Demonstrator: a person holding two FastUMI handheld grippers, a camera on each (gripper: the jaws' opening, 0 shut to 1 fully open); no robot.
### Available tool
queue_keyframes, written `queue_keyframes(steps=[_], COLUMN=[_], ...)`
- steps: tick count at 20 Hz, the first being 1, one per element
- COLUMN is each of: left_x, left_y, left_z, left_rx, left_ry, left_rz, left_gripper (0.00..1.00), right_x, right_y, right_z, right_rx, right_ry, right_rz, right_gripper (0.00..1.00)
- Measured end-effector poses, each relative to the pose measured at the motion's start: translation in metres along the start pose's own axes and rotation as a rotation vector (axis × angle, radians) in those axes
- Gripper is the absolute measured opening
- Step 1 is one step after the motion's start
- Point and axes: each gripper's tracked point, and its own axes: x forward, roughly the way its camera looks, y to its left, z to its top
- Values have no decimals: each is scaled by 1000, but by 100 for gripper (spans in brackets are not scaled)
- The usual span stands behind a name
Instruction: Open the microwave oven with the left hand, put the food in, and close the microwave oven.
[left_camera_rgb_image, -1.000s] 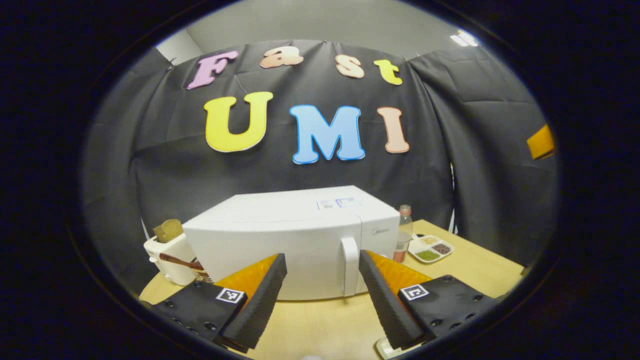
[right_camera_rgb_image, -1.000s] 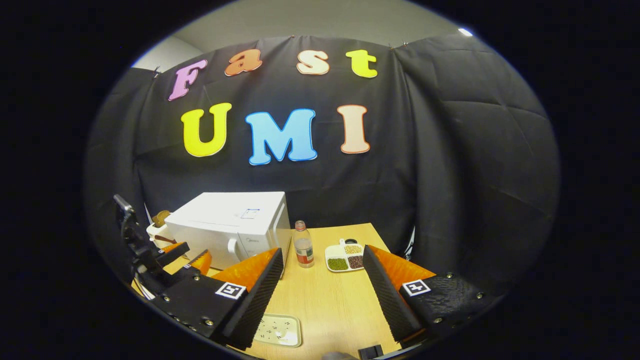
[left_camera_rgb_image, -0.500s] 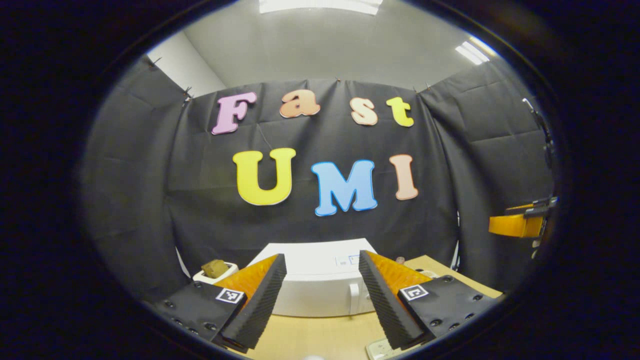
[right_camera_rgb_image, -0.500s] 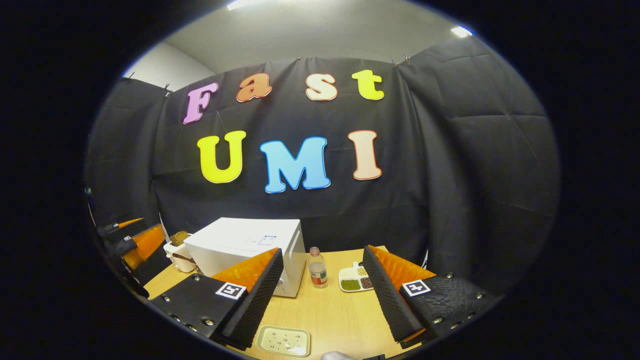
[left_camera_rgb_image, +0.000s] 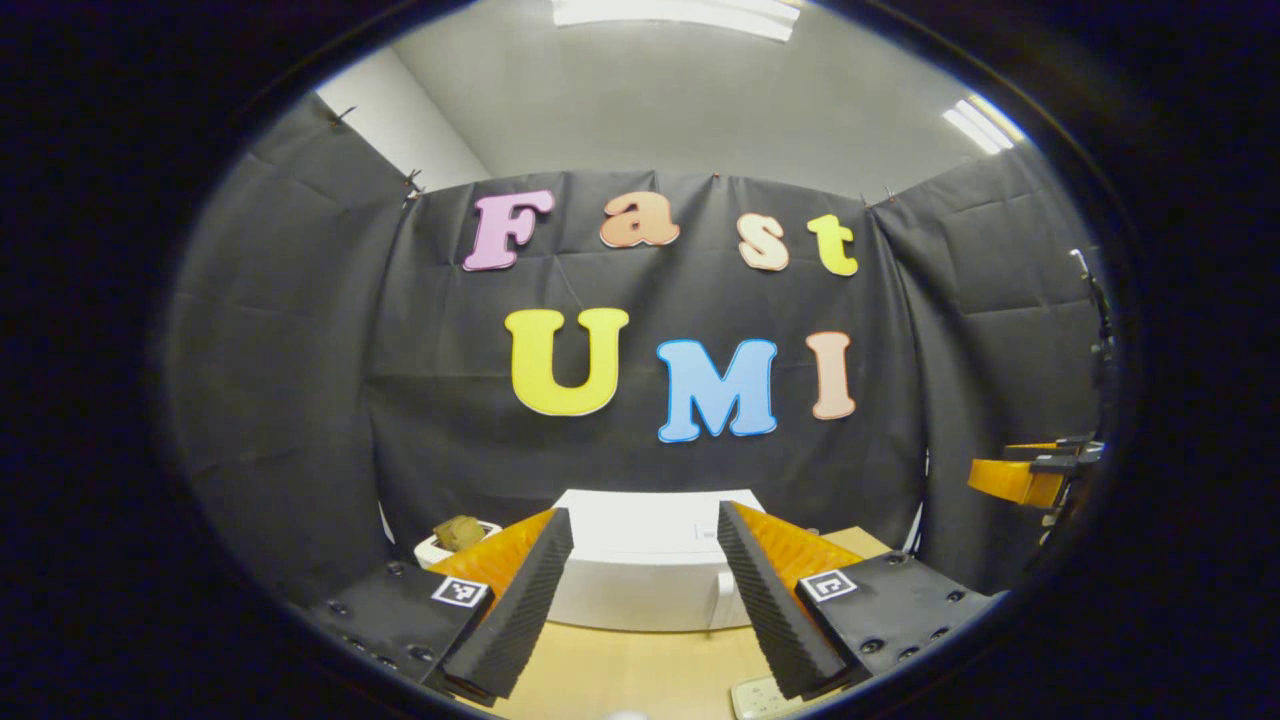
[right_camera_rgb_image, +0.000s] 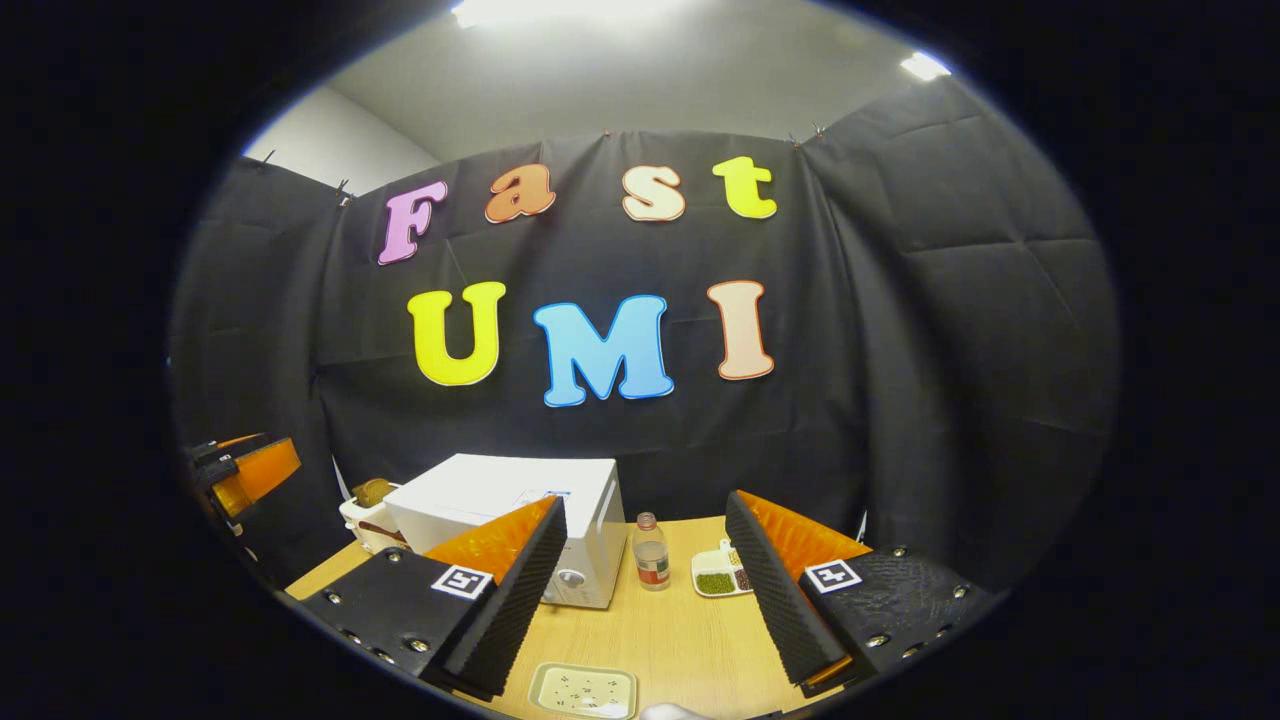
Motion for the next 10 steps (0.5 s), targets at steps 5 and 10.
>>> queue_keyframes(steps=[5,10], left_x=[-5,-6], left_y=[20,40], left_z=[-7,-12], left_rx=[0,-15], left_ry=[-6,2], left_rz=[-1,-11], left_gripper=[99,98], right_x=[-7,-13], right_y=[14,28], right_z=[7,13], right_rx=[-20,-36], right_ry=[-21,-34], right_rz=[-10,-26], right_gripper=[98,98])
